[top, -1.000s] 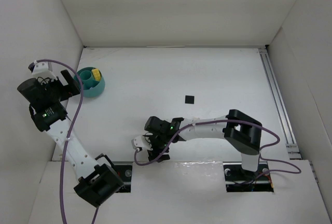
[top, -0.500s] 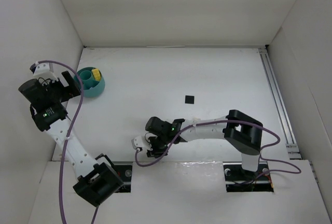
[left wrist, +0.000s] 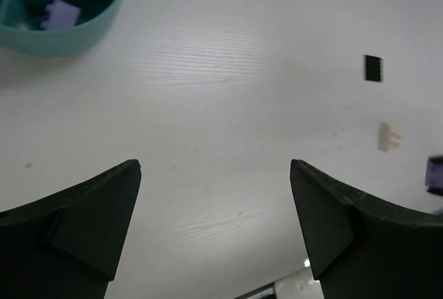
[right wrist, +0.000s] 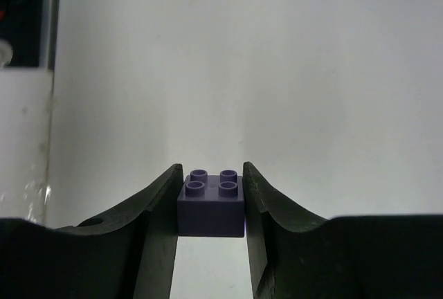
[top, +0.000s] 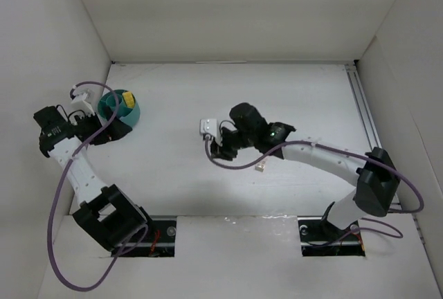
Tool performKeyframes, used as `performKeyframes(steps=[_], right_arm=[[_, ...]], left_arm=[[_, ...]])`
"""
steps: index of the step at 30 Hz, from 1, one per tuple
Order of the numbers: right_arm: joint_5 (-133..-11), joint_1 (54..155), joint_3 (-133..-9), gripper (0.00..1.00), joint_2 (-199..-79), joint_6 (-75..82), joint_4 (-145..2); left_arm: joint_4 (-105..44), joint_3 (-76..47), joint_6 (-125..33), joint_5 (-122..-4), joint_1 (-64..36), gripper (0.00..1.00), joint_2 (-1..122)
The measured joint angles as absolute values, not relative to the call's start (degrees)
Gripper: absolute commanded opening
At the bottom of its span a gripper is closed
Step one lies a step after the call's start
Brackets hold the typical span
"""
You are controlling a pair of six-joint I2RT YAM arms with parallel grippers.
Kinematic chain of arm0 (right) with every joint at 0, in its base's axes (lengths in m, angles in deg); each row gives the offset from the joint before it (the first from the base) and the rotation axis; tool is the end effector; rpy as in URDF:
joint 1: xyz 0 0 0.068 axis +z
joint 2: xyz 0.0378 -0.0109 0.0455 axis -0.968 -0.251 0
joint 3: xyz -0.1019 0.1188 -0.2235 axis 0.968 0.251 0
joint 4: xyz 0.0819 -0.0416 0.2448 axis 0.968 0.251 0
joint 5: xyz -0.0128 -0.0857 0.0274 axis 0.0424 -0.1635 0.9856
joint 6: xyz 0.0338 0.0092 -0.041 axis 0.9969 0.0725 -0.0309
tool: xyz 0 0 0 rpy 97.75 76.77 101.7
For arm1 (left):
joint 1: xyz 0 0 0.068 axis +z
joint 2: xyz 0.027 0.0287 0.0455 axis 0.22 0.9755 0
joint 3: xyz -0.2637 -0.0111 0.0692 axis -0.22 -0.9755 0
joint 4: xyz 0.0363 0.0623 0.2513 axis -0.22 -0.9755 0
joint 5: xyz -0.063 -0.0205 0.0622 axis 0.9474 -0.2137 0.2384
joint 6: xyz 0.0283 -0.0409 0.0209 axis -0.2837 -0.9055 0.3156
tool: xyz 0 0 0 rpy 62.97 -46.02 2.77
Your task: Sort the legos into containers by color
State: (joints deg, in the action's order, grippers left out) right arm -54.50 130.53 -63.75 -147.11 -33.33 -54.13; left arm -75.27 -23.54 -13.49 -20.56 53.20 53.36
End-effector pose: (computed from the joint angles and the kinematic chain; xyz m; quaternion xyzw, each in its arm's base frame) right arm 0.1878 0.2952 0.2786 -0.6631 0.5875 0.2825 0.3678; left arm 0.1983 0.1332 0.3228 0.0083 0.8589 -0.1771 0.4804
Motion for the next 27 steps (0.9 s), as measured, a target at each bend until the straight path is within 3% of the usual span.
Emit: performKeyframes(steps=[8, 16, 24, 27], right_arm=[[-48.99, 123.93, -71.92, 0.08, -146.85, -20.19, -70.85], [-44.43, 123.62, -75.81, 0.08, -155.24, -7.47, -90.24], [-43.20, 124.21, -75.85, 0.08, -165.01, 0.59, -105.78], [-43.20, 125.13, -76.20, 0.08, -166.45, 2.23, -108.01]], left_arm=[[-89.44, -15.08, -6.74, -1.59, 50.53, 0.85, 64.01], [-93.87, -20.04, -8.14, 9.43, 49.72, 0.86, 73.15], [-94.05, -26.07, -12.94, 11.92, 46.88, 0.77, 73.15], [-94.97, -25.66, -12.86, 12.12, 45.16, 0.67, 73.28]])
